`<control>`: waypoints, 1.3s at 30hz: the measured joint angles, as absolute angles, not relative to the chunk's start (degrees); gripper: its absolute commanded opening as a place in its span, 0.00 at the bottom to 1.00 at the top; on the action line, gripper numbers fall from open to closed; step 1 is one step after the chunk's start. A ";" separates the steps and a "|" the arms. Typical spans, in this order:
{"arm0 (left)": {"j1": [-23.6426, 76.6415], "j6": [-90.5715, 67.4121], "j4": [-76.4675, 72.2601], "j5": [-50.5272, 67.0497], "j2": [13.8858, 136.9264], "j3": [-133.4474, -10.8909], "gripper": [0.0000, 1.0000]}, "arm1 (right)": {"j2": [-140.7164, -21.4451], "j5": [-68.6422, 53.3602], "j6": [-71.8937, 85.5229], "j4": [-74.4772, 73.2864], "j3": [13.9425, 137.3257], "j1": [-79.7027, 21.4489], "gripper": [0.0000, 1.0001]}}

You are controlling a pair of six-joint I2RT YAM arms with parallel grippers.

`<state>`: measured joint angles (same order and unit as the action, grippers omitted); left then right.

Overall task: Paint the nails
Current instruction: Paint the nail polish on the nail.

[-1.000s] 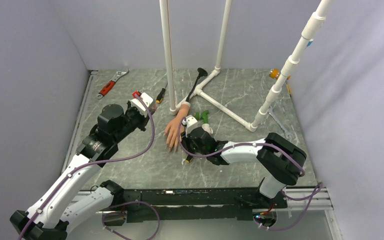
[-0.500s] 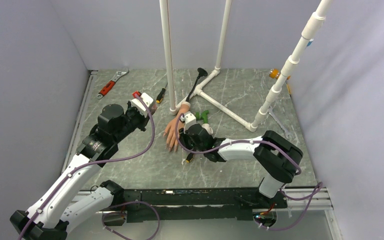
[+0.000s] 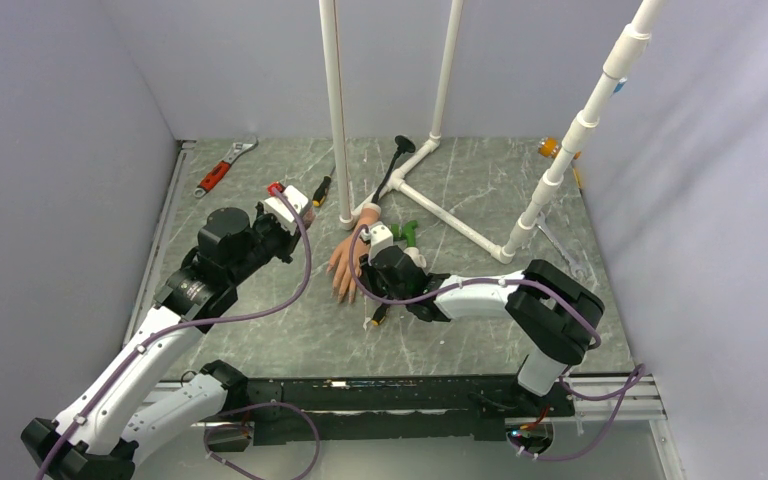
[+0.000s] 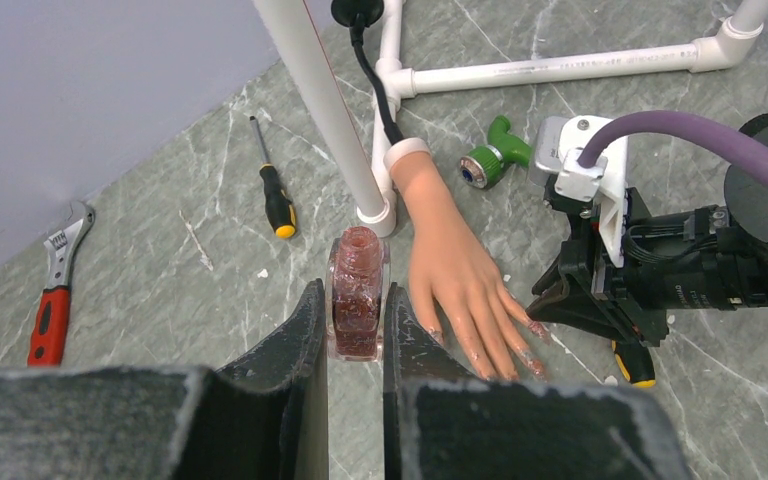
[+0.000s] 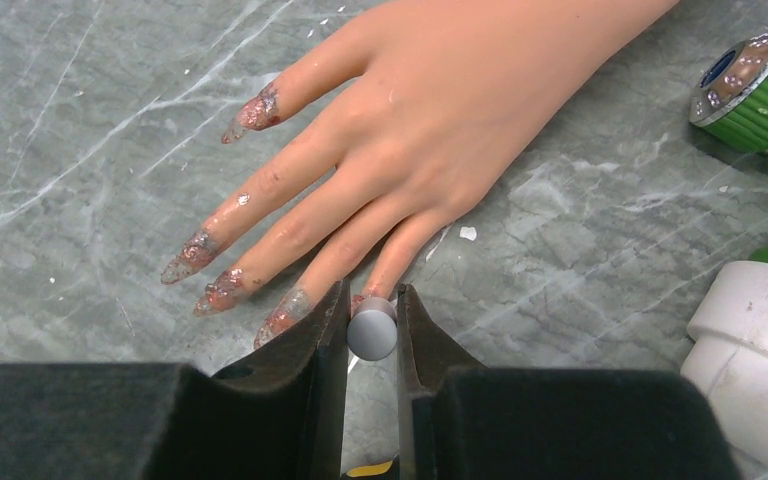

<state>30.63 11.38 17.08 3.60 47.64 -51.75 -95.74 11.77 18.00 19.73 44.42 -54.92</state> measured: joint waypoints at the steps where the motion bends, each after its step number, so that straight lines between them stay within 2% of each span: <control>1: 30.63 11.38 17.08 3.60 47.64 -51.75 0.00 | -95.74 11.79 18.00 19.66 44.42 -54.89 0.00; 39: 30.63 11.38 17.08 3.60 47.86 -51.75 0.00 | -93.62 8.43 17.32 19.33 41.60 -56.07 0.00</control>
